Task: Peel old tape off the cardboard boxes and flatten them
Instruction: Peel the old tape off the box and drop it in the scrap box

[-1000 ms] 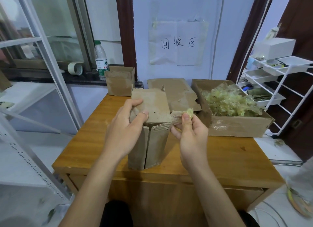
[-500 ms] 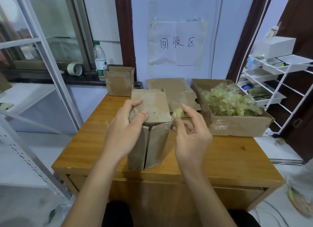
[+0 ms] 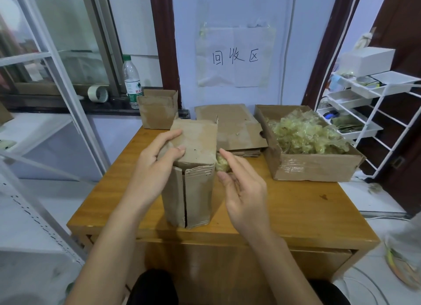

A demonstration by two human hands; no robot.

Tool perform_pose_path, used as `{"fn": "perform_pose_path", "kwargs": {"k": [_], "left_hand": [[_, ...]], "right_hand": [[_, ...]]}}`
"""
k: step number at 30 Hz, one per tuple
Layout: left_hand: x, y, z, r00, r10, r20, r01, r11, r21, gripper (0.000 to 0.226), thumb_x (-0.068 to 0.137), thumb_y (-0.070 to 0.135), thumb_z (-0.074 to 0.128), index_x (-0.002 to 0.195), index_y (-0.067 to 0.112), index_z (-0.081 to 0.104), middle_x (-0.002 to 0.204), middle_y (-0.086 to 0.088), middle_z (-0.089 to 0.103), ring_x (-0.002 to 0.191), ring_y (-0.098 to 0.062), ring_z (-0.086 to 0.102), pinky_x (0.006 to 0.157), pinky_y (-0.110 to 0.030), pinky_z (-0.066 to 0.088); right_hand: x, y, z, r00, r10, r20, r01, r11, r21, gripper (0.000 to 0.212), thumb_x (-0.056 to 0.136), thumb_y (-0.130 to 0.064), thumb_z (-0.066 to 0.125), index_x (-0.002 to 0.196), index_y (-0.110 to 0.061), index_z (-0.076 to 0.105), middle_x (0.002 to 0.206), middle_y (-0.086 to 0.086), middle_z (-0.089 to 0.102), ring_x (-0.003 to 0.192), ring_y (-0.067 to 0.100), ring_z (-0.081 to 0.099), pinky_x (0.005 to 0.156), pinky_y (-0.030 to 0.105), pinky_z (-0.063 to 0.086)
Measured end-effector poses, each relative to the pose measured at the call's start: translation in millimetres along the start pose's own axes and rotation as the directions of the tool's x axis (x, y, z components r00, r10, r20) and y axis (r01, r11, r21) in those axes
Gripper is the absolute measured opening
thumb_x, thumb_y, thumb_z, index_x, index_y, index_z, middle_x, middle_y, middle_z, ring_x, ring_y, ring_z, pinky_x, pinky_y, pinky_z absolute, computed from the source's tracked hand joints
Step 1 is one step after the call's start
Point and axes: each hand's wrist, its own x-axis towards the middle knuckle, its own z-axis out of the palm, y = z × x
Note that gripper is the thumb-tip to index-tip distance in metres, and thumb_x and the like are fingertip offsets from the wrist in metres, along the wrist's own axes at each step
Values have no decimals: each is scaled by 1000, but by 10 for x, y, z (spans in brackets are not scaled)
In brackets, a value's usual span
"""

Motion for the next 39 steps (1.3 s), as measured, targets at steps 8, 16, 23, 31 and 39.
{"fn": "perform_pose_path", "kwargs": {"k": [8,16,23,31,39], "left_hand": [[-24,85,-76,951,162,-265,-130,982,135,17,100,34,67,109,38,81,90,41,70,99,17,62,88,-24,52],[-158,199,-247,977,36,210,-114,921,373,86,70,91,63,143,48,51,129,35,51,111,12,50,90,-25,43],[-231,79,-119,985,169,29,-159,835,527,96,49,88,71,134,52,45,133,30,51,118,-1,51,88,-37,49],[-252,40,-108,980,195,37,-184,821,540,93,49,86,68,133,54,45,134,30,52,118,-1,52,93,-43,52],[-308,8,-62,972,229,44,-214,804,554,94,50,87,66,134,53,43,136,31,50,119,-6,54,95,-48,52]], "right_hand": [[53,-195,165,989,-136,-58,133,990,-50,53,103,7,54,154,1,41,117,10,66,103,10,62,94,12,49],[-49,-121,127,983,-115,-144,102,990,-100,23,104,-14,57,124,-4,64,112,-2,69,101,8,64,83,22,55],[-27,-178,113,983,60,-173,-39,992,120,20,102,-10,62,120,-18,62,107,-20,69,100,-1,69,82,15,55],[28,-260,88,887,438,-148,-338,833,438,13,104,-11,59,111,-20,66,99,-4,76,98,18,75,83,40,64],[109,-350,69,954,50,-294,-48,999,14,16,94,-7,76,108,-10,70,106,1,65,92,8,66,68,27,59]]}}
